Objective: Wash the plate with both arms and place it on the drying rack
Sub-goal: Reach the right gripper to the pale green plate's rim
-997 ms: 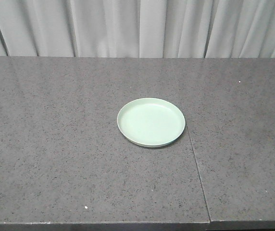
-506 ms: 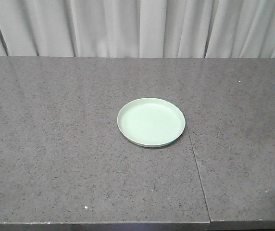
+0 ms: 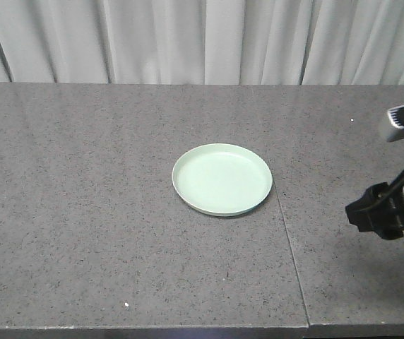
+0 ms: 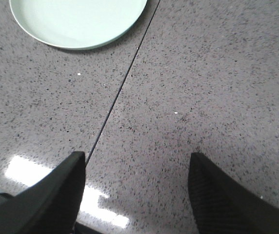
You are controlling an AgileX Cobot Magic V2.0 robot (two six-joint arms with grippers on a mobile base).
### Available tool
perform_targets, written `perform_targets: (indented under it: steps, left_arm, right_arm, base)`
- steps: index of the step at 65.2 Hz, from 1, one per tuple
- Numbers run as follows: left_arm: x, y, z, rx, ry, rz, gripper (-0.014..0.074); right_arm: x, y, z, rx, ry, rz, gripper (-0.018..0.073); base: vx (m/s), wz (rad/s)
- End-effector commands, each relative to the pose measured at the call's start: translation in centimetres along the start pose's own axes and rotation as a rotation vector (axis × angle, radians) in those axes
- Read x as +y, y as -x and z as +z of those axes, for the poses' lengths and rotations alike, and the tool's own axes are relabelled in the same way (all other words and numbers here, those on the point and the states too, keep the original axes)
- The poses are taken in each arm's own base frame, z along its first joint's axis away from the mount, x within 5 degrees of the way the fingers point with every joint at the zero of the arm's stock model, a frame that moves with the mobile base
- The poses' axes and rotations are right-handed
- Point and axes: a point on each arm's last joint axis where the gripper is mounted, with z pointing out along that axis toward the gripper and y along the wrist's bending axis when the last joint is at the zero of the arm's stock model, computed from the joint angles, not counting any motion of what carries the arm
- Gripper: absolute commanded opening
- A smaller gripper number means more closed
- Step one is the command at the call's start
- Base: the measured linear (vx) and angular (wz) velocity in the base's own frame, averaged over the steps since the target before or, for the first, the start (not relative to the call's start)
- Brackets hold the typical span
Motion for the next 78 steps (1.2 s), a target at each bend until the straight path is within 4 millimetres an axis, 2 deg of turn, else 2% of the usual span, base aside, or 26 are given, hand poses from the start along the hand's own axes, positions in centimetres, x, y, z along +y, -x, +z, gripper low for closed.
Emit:
perform_targets:
  steps: [1, 11, 20, 42, 61, 78]
  left_arm:
    - [-0.1, 1.5, -0.2, -0.108, -0.013, -0.010, -0.0006]
    - [-0.1, 1.5, -0.2, -0.108, -0.013, -0.010, -0.0006]
    - [-0.1, 1.5, -0.2, -0.108, -0.013, -0.010, -0.0006]
    - [-0.1, 1.5, -0.2, -0.108, -0.013, -0.010, -0.0006]
    - [-0.1, 1.5, -0.2, -0.108, -0.013, -0.010, -0.0006]
    - [-0.1, 1.5, -0.2, -0.108, -0.013, -0.010, -0.0006]
  right_arm:
    - [0.2, 2.4, 0.4, -0.042, -0.013, -0.030, 0.0434]
    - [0.6, 5.0, 2.7, -0.009, 0.021, -0.043, 0.0410]
    - [0.2, 7.3, 4.9, 0.023, 0.032, 0.014, 0.0403]
    - [-0.3, 11.0, 10.3, 0.076, 0.098, 0.084, 0.0340]
    - [-0.8, 12.4, 14.4, 0.103, 0.112, 0.112, 0.0279]
    - [-1.3, 13.0, 16.7, 0.042, 0.089, 0.146, 0.0277]
  base:
    - [0.00, 0.00]
    - [0.00, 0.00]
    - [0.00, 0.00]
    - [0.00, 0.00]
    - [0.00, 0.00]
    - [0.00, 0.00]
